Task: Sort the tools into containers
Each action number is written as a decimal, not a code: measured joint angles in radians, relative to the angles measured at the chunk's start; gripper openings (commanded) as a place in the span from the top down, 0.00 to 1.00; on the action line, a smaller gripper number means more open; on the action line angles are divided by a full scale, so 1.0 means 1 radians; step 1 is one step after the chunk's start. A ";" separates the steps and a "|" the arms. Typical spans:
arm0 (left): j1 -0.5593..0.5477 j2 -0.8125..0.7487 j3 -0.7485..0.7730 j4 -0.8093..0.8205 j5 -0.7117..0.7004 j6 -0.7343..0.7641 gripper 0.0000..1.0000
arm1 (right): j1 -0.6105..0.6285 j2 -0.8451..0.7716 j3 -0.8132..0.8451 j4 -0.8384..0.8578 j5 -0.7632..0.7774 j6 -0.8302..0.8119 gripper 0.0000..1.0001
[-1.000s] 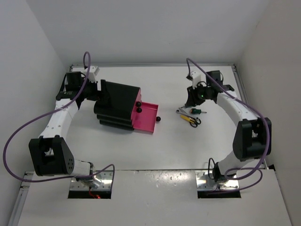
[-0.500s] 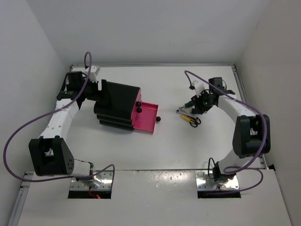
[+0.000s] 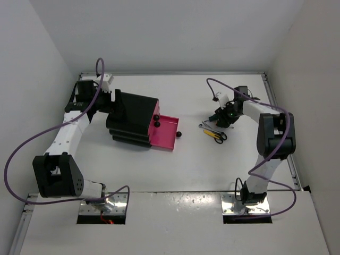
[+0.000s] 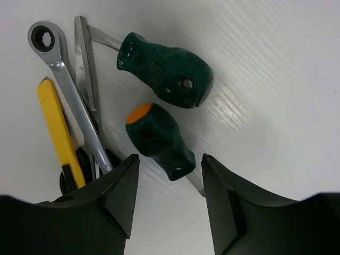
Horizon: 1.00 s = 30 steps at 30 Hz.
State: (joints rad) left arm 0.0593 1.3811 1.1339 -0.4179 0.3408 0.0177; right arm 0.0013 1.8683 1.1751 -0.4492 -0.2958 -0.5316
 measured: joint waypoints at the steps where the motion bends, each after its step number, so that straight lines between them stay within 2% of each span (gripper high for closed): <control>1: 0.000 0.003 0.002 0.001 0.000 0.000 0.11 | 0.000 0.008 0.003 0.000 0.000 -0.002 0.49; 5: 0.000 0.005 0.002 0.008 -0.001 0.000 0.11 | 0.000 0.046 0.014 0.003 0.000 -0.018 0.49; 8: -0.002 0.005 0.002 0.008 -0.005 0.000 0.11 | 0.003 0.064 0.014 0.002 0.001 -0.029 0.53; 12: -0.002 0.010 0.005 0.012 -0.006 0.000 0.11 | 0.005 0.066 0.014 0.003 0.008 -0.044 0.68; 13: -0.002 0.012 0.007 0.013 -0.006 0.000 0.11 | 0.005 0.067 0.014 0.004 0.009 -0.047 0.75; 16: -0.002 0.013 0.008 0.014 -0.006 0.000 0.11 | 0.006 0.066 0.014 0.003 0.010 -0.056 0.84; 21: -0.002 0.013 0.008 0.015 -0.007 0.000 0.11 | -0.007 -0.046 -0.014 -0.059 -0.006 -0.054 0.87; 26: -0.002 0.013 0.008 0.015 -0.006 -0.001 0.11 | 0.044 -0.301 0.022 -0.100 -0.089 0.096 0.87; 30: -0.002 0.013 0.008 0.015 -0.006 -0.001 0.11 | 0.210 -0.327 0.086 -0.051 -0.177 0.302 0.88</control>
State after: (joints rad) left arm 0.0574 1.3945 1.1416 -0.4026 0.3351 0.0170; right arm 0.2111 1.5414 1.2610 -0.5007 -0.4732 -0.2295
